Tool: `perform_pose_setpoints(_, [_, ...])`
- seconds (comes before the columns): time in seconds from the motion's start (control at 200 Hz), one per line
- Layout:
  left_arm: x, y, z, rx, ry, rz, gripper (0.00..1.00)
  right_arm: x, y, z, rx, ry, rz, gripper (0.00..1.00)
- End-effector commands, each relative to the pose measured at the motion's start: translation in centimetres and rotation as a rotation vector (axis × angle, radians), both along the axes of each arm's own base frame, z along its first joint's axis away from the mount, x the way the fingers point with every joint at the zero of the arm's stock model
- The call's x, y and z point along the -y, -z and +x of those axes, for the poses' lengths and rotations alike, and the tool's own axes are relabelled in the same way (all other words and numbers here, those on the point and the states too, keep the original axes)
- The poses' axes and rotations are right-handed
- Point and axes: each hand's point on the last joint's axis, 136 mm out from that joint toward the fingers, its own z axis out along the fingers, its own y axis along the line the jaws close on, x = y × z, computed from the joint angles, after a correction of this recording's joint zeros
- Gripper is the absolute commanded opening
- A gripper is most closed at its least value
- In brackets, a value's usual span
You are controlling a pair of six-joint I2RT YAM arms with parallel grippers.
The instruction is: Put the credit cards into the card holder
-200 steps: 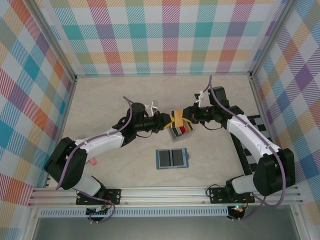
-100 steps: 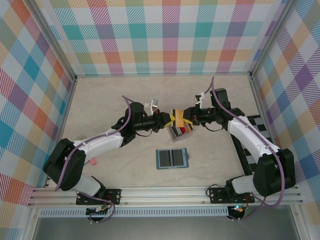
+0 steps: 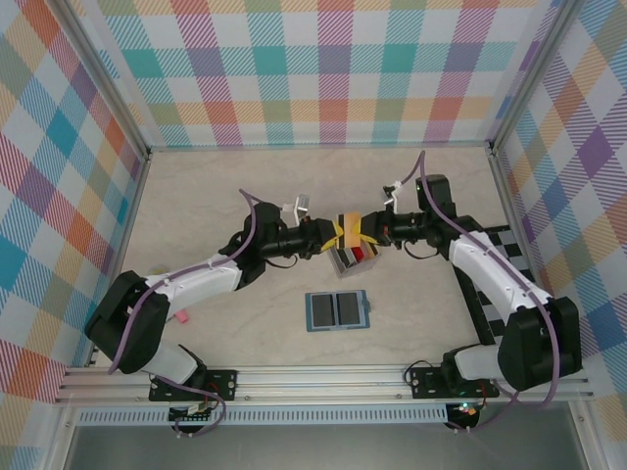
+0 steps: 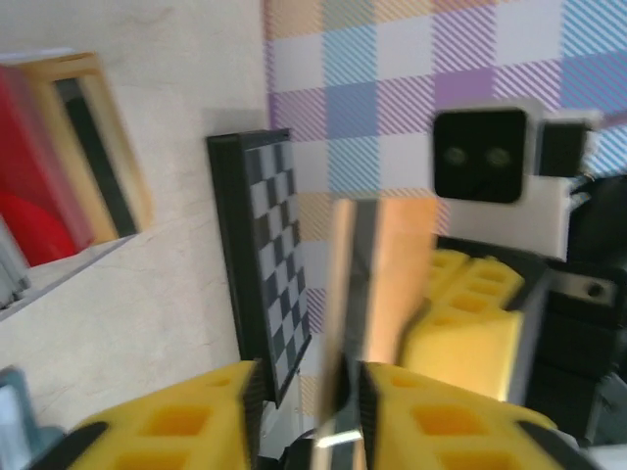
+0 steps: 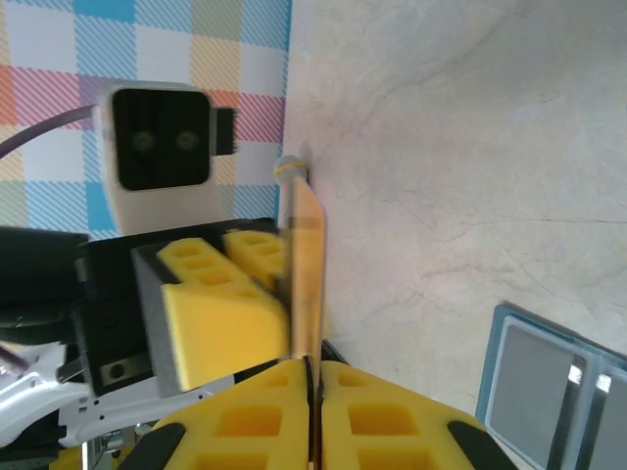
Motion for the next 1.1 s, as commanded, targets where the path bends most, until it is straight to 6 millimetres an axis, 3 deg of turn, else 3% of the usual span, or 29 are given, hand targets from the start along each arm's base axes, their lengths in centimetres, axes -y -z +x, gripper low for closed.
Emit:
perform_pose_setpoints(0.0, [-2.7, 3.8, -0.6, -0.064, -0.056, 0.216, 0.5, 1.6, 1.8, -0.8, 0.004, 0.033, -0.147, 0.06])
perform_pose_setpoints(0.115, [-5.9, 7.3, -2.2, -0.128, -0.109, 0.399, 0.6, 2.9, 4.5, -2.2, -0.007, 0.048, -0.303, 0.06])
perform_pose_setpoints(0.205, [-8.2, 9.9, -3.9, -0.177, -0.137, 0.517, 0.62, 2.8, 6.9, -4.3, -0.016, 0.014, -0.42, 0.06])
perform_pose_setpoints(0.36, [-10.1, 12.4, -6.5, -0.209, -0.131, 0.63, 0.64, 2.2, 10.7, -7.4, -0.02, -0.037, -0.593, 0.07])
perform_pose_setpoints(0.445, [-10.0, 13.0, -7.3, -0.203, -0.122, 0.657, 0.65, 1.5, 12.4, -8.7, -0.03, -0.067, -0.642, 0.07])
perform_pose_setpoints(0.605, [-8.9, 14.3, -8.6, -0.211, -0.069, 0.698, 0.64, 2.6, 14.9, -9.2, -0.041, -0.037, -0.745, 0.07])
perform_pose_setpoints(1.095, [-7.3, 17.0, -9.7, -0.236, -0.003, 0.742, 0.6, 3.3, 17.0, -9.3, -0.065, -0.024, -0.793, 0.07])
